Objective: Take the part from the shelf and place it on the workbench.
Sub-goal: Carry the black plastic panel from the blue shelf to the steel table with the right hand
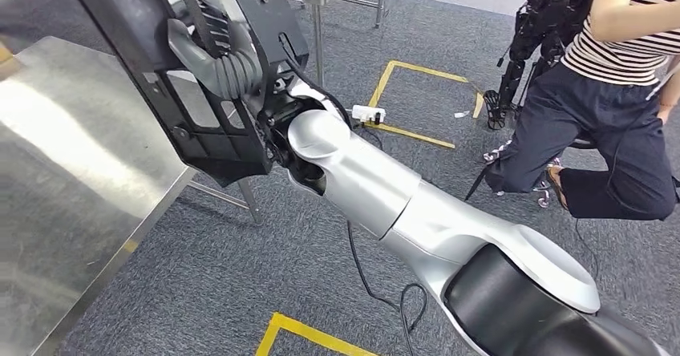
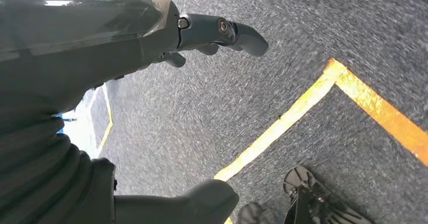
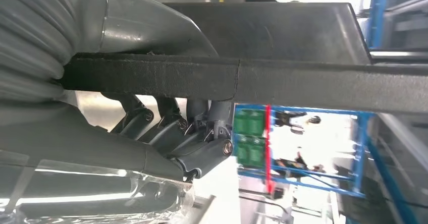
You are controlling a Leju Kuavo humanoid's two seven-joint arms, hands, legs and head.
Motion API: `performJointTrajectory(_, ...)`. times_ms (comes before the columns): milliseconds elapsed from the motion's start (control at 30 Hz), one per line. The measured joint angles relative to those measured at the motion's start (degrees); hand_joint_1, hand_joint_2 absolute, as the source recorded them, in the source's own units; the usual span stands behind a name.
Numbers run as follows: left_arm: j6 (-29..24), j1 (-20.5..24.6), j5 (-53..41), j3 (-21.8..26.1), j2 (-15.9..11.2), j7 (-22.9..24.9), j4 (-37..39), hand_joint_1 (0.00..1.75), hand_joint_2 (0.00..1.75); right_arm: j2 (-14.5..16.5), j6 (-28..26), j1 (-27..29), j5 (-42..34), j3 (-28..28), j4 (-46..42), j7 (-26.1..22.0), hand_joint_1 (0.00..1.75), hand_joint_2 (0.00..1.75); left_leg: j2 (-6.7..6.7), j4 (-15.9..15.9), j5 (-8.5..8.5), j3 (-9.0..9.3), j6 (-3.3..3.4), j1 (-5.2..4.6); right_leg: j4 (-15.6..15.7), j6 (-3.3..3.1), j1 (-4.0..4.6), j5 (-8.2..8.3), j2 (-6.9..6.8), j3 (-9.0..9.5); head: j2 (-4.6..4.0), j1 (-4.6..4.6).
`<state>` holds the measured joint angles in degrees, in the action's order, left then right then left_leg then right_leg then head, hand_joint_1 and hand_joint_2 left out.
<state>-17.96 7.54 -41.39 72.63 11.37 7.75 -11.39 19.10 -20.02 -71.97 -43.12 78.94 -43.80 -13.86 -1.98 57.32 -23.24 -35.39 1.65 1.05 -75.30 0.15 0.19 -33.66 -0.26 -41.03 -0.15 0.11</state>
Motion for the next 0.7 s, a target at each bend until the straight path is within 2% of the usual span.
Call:
performJointTrajectory(33, -0.21, -0.01, -0.01, 0.01, -0.09, -0.05, 0.0, 0.0, 1.75, -0.03, 0.25, 0.77, 0.81, -0.3, 0.53, 0.15, 1.75, 1.75, -0.74, 0.03, 0.02, 0.0, -0.01, 0.01, 0.27, 0.39, -0.11, 0.49, 0.12, 0.02, 0.0, 0.02)
performJointTrajectory(67, -0.45, -0.02, -0.01, 0.01, -0.15, -0.07, 0.0, 0.0, 1.75, -0.02, 0.37, 1.31, 1.58, -0.61, 0.92, 0.39, 1.75, 1.75, -1.43, 0.07, 0.03, 0.01, -0.05, 0.03, 2.96, 0.87, -0.29, 1.81, 0.31, 1.2, 0.0, 0.03)
performJointTrajectory(133, -1.04, 0.0, -0.03, 0.02, -0.25, -0.08, 0.0, 0.0, 1.75, 0.08, 0.46, 1.76, 2.98, -1.23, 1.49, 1.12, 1.75, 1.75, -2.68, 0.37, -0.01, -0.17, -0.32, -0.01, 11.51, 1.6, -0.82, 5.25, 2.14, 5.2, 0.0, 0.06)
performJointTrajectory(167, -1.33, 0.01, -0.05, 0.02, -0.29, -0.08, 0.0, 0.0, 1.75, 0.11, 0.58, 1.8, 3.63, -1.5, 1.69, 1.57, 1.75, 1.75, -3.18, 0.53, -0.02, -0.38, -0.59, -0.04, 14.65, 1.66, -1.02, 6.46, 2.95, 6.65, 0.0, 0.05)
performJointTrajectory(200, -1.6, 0.01, -0.08, 0.02, -0.34, -0.08, 0.0, 0.0, 1.75, 0.16, 0.71, 1.86, 4.16, -1.71, 1.86, 2.01, 1.75, 1.75, -3.63, 0.63, 0.0, -0.6, -0.95, -0.01, 16.42, 1.55, -1.08, 7.14, 3.58, 7.45, 0.0, 0.01)
performJointTrajectory(267, -1.92, -0.04, -0.16, 0.02, -0.42, -0.07, 0.01, 0.0, 1.75, 0.29, 0.95, 2.08, 4.74, -2.04, 2.15, 2.71, 1.75, 1.75, -4.42, 0.48, 0.21, -0.94, -1.76, 0.25, 16.9, 0.94, -0.92, 7.49, 3.03, 7.58, 0.0, -0.03)
performJointTrajectory(300, -2.02, -0.08, -0.17, 0.02, -0.49, -0.07, 0.01, 0.0, 1.75, 0.37, 1.02, 2.17, 4.88, -2.18, 2.27, 2.9, 1.75, 1.75, -4.21, 0.56, 0.15, -1.1, -2.08, 0.4, 17.07, 0.59, -0.96, 7.66, 2.59, 7.64, 0.0, -0.04)
performJointTrajectory(367, -2.17, -0.09, -0.18, 0.02, -0.58, -0.06, 0.02, 0.0, 1.75, 0.42, 1.38, 2.19, 5.27, -2.44, 2.43, 3.28, 1.75, 1.75, -1.84, 2.99, -1.46, -2.34, -2.6, 0.38, 17.49, -0.21, -1.14, 7.93, 1.51, 7.87, 0.0, -0.25)
performJointTrajectory(433, -2.33, -0.05, -0.1, 0.03, -0.61, -0.07, 0.02, 0.0, 1.75, 0.38, 1.97, 2.29, 5.78, -2.58, 2.64, 4.02, 1.75, 1.75, 0.95, 9.76, -4.96, -5.56, -2.95, 0.33, 17.6, -0.71, -0.97, 7.86, 0.36, 8.01, 0.0, -0.45)
performJointTrajectory(467, -2.43, -0.03, -0.03, 0.04, -0.62, -0.07, 0.02, 0.0, 1.75, 0.36, 2.22, 2.51, 5.99, -2.61, 2.79, 4.45, 1.75, 1.75, 1.41, 13.45, -6.43, -7.39, -3.11, 0.39, 17.59, -0.82, -0.84, 7.78, -0.25, 8.04, 0.0, -0.47)
performJointTrajectory(500, -2.61, -0.03, 0.09, 0.07, -0.63, -0.08, 0.02, 0.0, 1.75, 0.35, 2.43, 2.83, 6.21, -2.6, 2.97, 4.87, 1.75, 1.75, 1.59, 15.94, -7.1, -8.67, -3.22, 0.43, 17.58, -0.88, -0.74, 7.73, -0.89, 8.05, 0.0, -0.45)
performJointTrajectory(533, -2.84, -0.03, 0.27, 0.1, -0.65, -0.09, 0.02, 0.0, 1.75, 0.35, 2.57, 3.17, 6.42, -2.58, 3.15, 5.24, 1.75, 1.75, 1.71, 16.39, -6.73, -8.94, -3.3, 0.46, 17.56, -0.93, -0.68, 7.67, -1.5, 8.04, 0.0, -0.47)
performJointTrajectory(567, -3.13, -0.03, 0.45, 0.14, -0.68, -0.1, 0.02, 0.0, 1.75, 0.36, 2.65, 3.45, 6.65, -2.58, 3.29, 5.62, 1.75, 1.75, 1.92, 14.6, -5.41, -8.04, -3.34, 0.5, 17.54, -0.97, -0.65, 7.62, -2.07, 8.06, 0.0, -0.46)
performJointTrajectory(633, -3.94, 0.08, 0.97, 0.27, -0.67, -0.1, 0.03, 0.0, 1.75, 0.38, 2.67, 3.68, 7.54, -2.54, 3.5, 6.88, 1.75, 1.75, 3.67, 7.21, -2.07, -4.03, -3.4, 0.46, 17.46, -0.83, -0.46, 7.4, -3.02, 8.13, 0.0, -0.5)
performJointTrajectory(700, -5.01, 0.36, 1.6, 0.57, -0.56, -0.18, 0.04, 0.0, 1.75, 0.34, 2.28, 3.65, 9.5, -2.3, 3.72, 9.46, 1.75, 1.75, 5.01, 2.18, -0.63, -1.35, -2.91, 0.22, 17.36, -0.4, 0.08, 7.1, -3.79, 8.18, 0.0, -0.42)
